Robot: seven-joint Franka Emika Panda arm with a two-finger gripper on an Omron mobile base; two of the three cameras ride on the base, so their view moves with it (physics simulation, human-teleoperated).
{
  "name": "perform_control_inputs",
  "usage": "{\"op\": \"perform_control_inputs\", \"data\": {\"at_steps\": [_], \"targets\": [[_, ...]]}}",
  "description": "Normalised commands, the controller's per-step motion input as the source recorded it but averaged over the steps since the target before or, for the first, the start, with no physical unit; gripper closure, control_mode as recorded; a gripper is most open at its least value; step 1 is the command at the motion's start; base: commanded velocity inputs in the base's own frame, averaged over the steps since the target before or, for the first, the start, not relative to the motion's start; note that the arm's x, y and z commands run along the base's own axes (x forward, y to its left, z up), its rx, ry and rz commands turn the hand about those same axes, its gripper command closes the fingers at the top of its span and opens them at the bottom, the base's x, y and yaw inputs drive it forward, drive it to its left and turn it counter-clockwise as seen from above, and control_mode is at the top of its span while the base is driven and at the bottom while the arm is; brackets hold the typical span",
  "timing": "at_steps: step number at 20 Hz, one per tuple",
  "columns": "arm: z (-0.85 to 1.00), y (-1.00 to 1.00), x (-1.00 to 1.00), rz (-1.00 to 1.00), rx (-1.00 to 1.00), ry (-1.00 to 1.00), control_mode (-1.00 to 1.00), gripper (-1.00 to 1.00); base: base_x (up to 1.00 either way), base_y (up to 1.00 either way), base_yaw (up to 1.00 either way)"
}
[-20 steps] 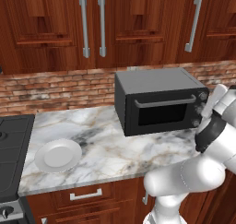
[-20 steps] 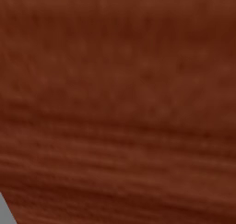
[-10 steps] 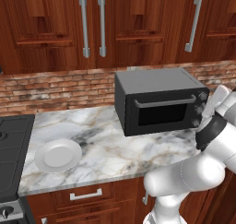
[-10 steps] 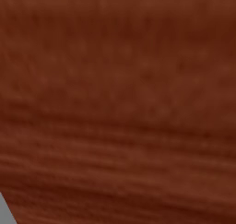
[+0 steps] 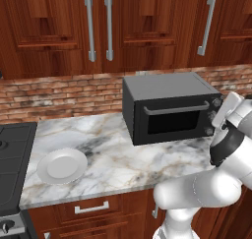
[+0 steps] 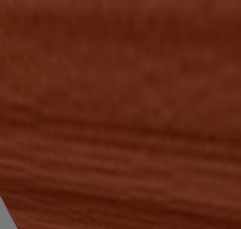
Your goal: Pull the toaster oven rack outwards. Pick up the baguette from the plate and place it on the toaster oven rack. Close the toaster oven door fully and set the temperature to the lowest setting.
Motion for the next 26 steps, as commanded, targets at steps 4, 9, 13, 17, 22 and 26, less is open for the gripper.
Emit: {"op": "perform_control_inputs", "data": {"at_steps": [4,9,13,17,22,26], "targets": [[0.00,-0.02,0.00,0.00,0.00,0.00,-1.00,-1.00,0.00,0.00,0.00],[0.00,-0.05,0.00,0.00,0.00,0.00,-1.00,-1.00,0.00,0.00,0.00],[0.00,0.00,0.05,0.00,0.00,0.00,-1.00,-1.00,0.00,0.00,0.00],[0.00,0.00,0.06,0.00,0.00,0.00,-1.00,-1.00,0.00,0.00,0.00],[0.00,0.00,0.06,0.00,0.00,0.00,-1.00,-1.00,0.00,0.00,0.00],[0.00,0.00,0.00,0.00,0.00,0.00,-1.00,-1.00,0.00,0.00,0.00]]}}
